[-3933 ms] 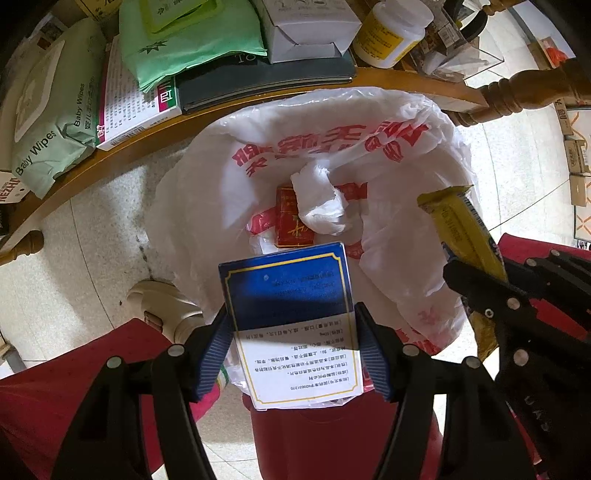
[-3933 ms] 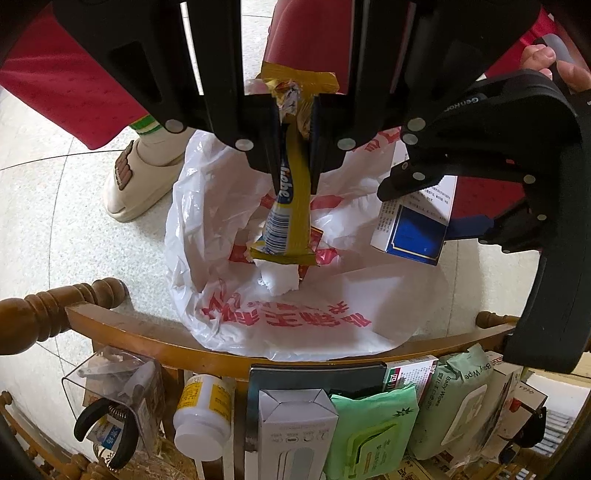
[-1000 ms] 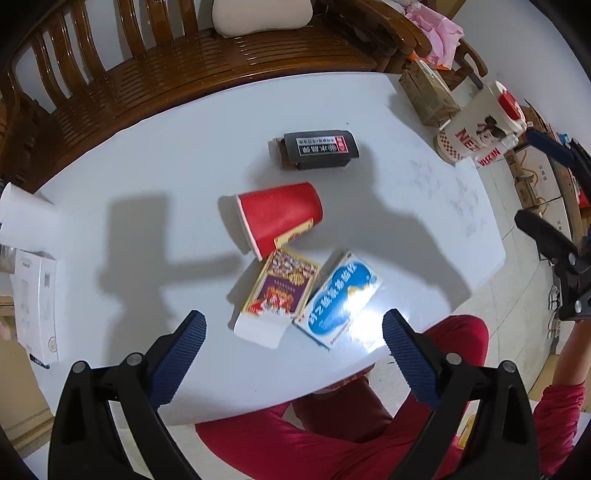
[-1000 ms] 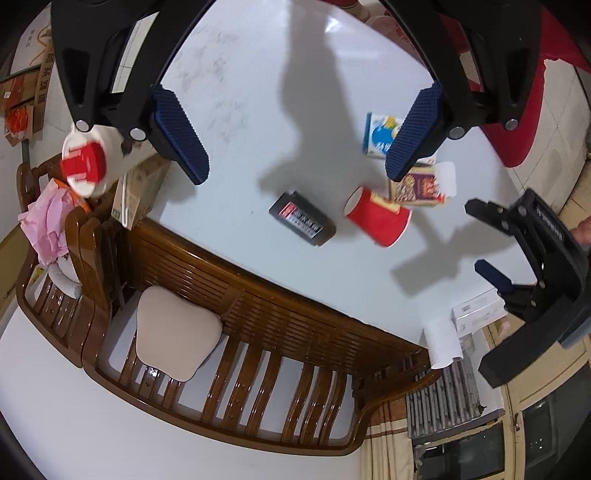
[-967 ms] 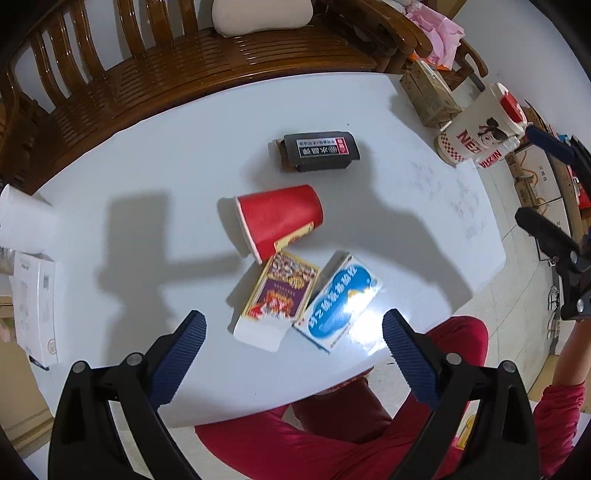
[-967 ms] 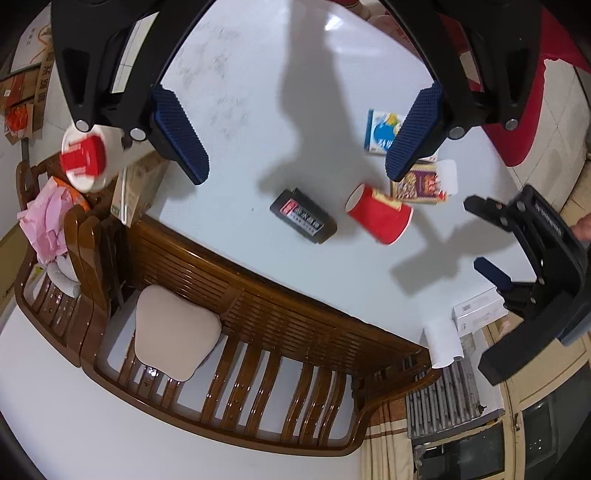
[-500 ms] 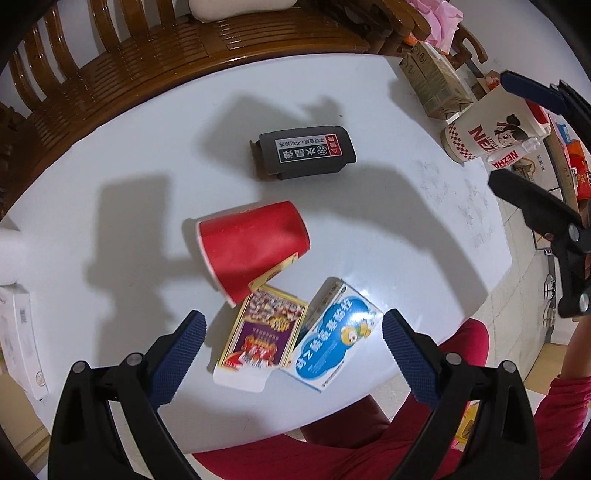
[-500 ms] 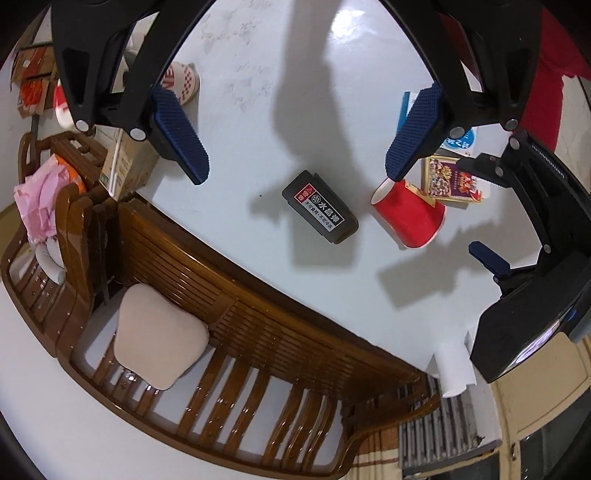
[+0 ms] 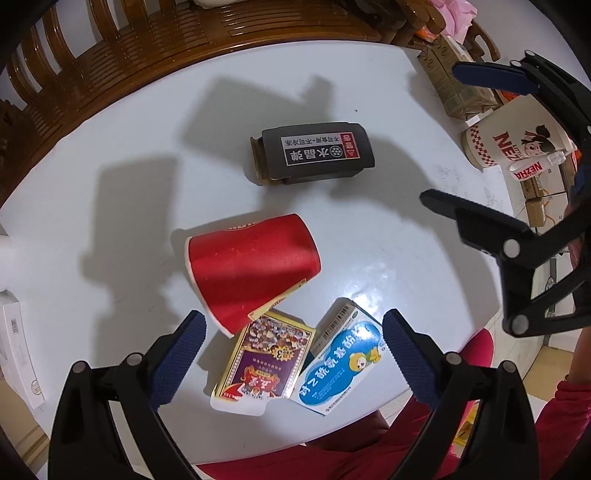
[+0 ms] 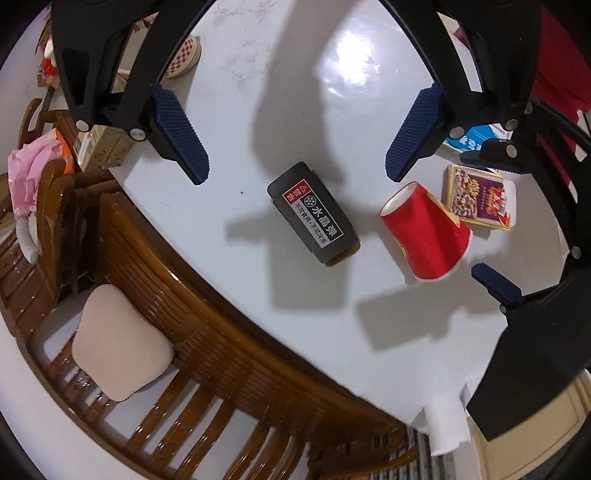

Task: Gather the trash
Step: 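Grasp the black battery box with the right tool while the left tool grasps the red paper cup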

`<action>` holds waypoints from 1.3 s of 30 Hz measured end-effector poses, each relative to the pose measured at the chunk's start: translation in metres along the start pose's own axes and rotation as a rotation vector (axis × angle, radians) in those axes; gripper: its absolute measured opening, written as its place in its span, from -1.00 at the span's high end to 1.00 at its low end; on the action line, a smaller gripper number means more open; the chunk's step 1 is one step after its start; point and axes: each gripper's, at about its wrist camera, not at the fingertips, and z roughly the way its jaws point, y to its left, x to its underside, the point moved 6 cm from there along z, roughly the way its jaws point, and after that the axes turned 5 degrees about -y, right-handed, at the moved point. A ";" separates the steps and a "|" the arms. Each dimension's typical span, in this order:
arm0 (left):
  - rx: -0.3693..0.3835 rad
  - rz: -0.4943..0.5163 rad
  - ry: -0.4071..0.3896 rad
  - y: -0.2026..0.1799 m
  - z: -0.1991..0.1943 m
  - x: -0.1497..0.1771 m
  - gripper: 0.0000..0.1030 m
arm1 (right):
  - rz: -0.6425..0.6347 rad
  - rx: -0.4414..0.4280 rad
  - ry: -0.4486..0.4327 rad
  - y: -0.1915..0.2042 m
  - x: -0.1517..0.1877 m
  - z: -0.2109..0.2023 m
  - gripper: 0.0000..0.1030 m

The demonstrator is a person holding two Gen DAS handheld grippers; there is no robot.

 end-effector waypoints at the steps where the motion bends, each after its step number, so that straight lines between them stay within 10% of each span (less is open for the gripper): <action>1: 0.000 -0.005 0.002 0.001 0.003 -0.001 -0.82 | -0.003 -0.007 0.008 -0.001 -0.001 0.005 -0.83; 16: -0.022 -0.026 0.002 0.006 0.029 -0.016 -0.84 | -0.133 0.002 0.178 0.005 -0.009 0.080 -0.83; 39: -0.023 -0.034 -0.049 0.030 0.012 -0.011 -0.84 | -0.122 -0.102 0.178 0.016 -0.016 0.106 -0.83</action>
